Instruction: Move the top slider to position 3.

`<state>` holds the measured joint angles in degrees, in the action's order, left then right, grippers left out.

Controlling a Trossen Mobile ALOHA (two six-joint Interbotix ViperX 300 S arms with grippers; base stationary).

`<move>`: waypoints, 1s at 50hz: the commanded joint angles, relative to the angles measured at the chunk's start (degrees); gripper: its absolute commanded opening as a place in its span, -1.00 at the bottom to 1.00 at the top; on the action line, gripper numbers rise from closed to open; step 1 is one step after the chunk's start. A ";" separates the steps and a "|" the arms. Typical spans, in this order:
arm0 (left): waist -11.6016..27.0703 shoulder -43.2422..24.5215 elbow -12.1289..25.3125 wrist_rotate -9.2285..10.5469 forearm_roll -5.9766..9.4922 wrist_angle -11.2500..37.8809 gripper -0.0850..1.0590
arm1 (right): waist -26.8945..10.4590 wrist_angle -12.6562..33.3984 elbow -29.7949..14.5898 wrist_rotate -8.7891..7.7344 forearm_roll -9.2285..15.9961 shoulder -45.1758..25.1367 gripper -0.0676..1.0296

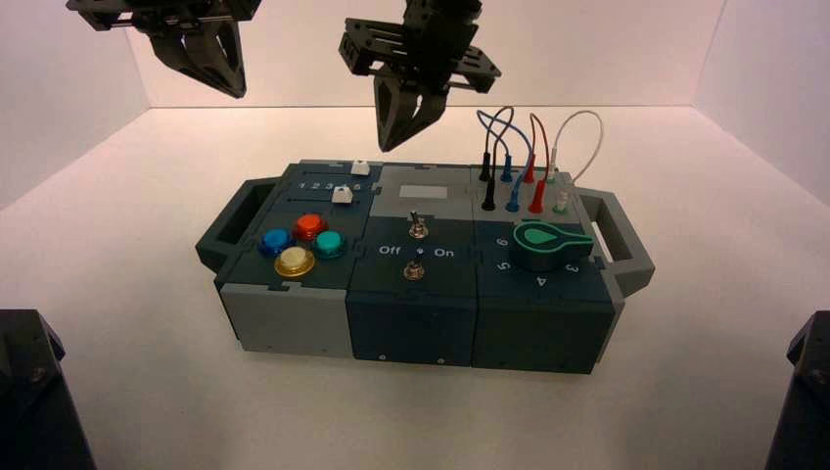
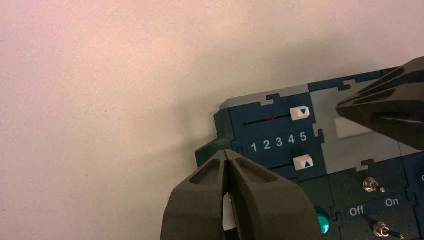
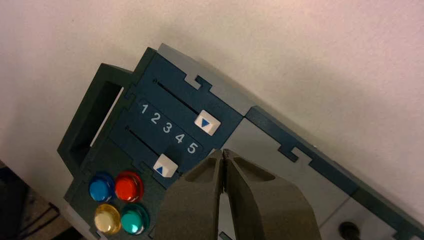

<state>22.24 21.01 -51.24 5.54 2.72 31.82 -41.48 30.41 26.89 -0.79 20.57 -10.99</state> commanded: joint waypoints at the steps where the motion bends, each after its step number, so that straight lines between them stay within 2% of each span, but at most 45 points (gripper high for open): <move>1: -0.09 0.44 0.70 0.18 0.00 -0.26 -0.91 | -0.35 -0.09 -1.41 0.26 1.05 0.53 -0.92; 50: 0.00 -0.26 0.62 0.09 0.00 -0.26 -0.91 | -0.35 -0.09 -4.66 0.35 1.67 -4.22 -0.92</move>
<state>22.24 20.30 -51.24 5.54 2.81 31.82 -41.57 30.41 23.99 -0.70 21.88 -16.00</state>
